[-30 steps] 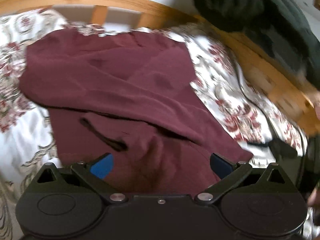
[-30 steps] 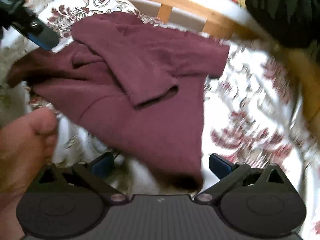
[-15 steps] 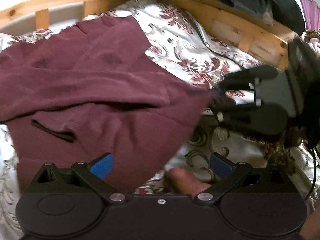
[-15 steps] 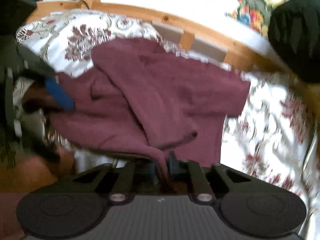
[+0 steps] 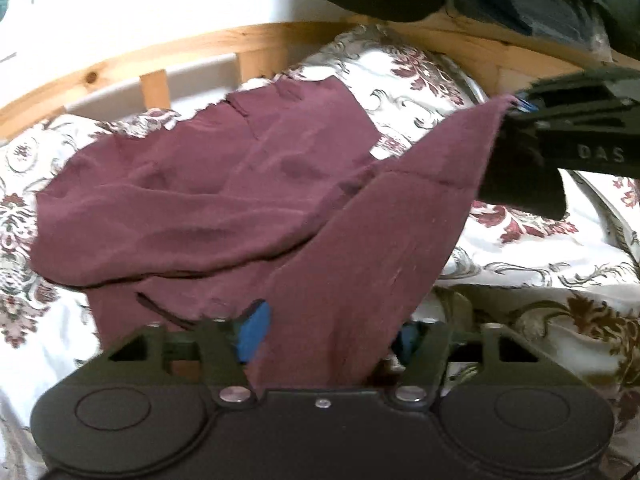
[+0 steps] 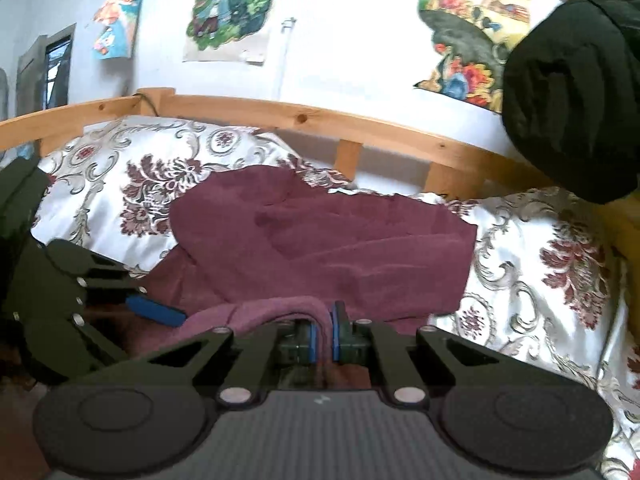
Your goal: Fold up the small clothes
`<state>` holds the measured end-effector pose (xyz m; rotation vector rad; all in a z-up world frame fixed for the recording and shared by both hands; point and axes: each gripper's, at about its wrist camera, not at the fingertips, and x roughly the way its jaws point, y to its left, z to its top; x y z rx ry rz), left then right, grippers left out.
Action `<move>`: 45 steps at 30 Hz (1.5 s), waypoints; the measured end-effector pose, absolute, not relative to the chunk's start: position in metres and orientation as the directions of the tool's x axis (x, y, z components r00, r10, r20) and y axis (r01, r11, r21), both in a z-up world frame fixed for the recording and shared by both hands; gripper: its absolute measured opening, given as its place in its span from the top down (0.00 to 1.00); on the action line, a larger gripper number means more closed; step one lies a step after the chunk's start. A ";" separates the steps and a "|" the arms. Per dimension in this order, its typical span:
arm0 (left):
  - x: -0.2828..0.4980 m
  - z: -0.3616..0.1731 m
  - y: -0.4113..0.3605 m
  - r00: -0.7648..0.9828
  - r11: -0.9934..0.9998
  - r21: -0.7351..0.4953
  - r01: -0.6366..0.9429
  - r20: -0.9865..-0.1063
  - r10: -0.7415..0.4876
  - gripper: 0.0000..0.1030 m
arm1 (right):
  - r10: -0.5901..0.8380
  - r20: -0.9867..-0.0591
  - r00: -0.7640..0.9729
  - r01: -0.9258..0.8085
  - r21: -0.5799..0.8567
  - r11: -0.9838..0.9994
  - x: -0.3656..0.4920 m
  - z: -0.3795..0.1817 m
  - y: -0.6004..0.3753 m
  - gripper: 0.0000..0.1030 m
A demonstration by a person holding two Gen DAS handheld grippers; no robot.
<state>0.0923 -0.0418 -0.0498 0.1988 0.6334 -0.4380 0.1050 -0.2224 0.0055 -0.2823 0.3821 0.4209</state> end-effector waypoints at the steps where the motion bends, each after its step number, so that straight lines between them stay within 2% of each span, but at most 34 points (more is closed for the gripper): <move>1: 0.090 -0.048 -0.040 0.728 0.889 0.074 0.452 -0.606 -0.320 0.49 | 0.336 -0.413 0.846 -0.440 -0.186 0.879 0.104 0.005 -0.225 0.92; 2: 0.086 -0.046 -0.039 0.737 0.889 0.103 0.446 -0.605 -0.300 0.56 | 0.327 -0.410 0.851 -0.432 -0.194 0.881 0.102 0.004 -0.226 0.92; 3: 0.084 -0.045 -0.039 0.744 0.889 0.121 0.442 -0.603 -0.288 0.59 | 0.319 -0.405 0.857 -0.424 -0.201 0.883 0.099 0.003 -0.226 0.92; 8: 0.069 -0.039 -0.034 0.770 0.889 0.206 0.409 -0.601 -0.215 0.67 | 0.296 -0.367 0.882 -0.391 -0.221 0.893 0.086 0.002 -0.225 0.93; 10: 0.067 -0.039 -0.031 0.763 0.896 0.216 0.388 -0.621 -0.180 0.67 | 0.292 -0.351 0.890 -0.380 -0.214 0.900 0.082 0.003 -0.226 0.93; 17: 0.071 -0.043 -0.015 0.698 0.944 0.124 0.304 -0.704 -0.132 0.68 | 0.294 -0.315 0.902 -0.361 -0.180 0.915 0.068 0.005 -0.230 0.93; 20: 0.065 -0.039 -0.006 0.704 0.959 0.103 0.263 -0.700 -0.118 0.80 | 0.291 -0.309 0.905 -0.357 -0.186 0.915 0.059 0.004 -0.231 0.93; 24: 0.048 -0.022 0.001 0.756 0.970 0.095 0.224 -0.645 -0.111 0.87 | 0.281 -0.309 0.909 -0.352 -0.203 0.914 0.042 -0.001 -0.233 0.93; 36: -0.012 0.018 0.009 0.762 0.961 -0.029 0.276 -0.603 -0.237 0.89 | 0.299 -0.320 0.899 -0.384 -0.245 0.890 -0.012 0.000 -0.250 0.93; 40: 0.008 0.030 0.016 0.717 0.946 -0.118 0.301 -0.626 -0.306 0.89 | 0.288 -0.325 0.901 -0.381 -0.277 0.882 -0.008 0.002 -0.251 0.93; 45: 0.062 0.054 0.034 0.700 0.932 -0.158 0.325 -0.622 -0.350 0.90 | 0.294 -0.301 0.907 -0.390 -0.342 0.855 0.030 0.024 -0.236 0.93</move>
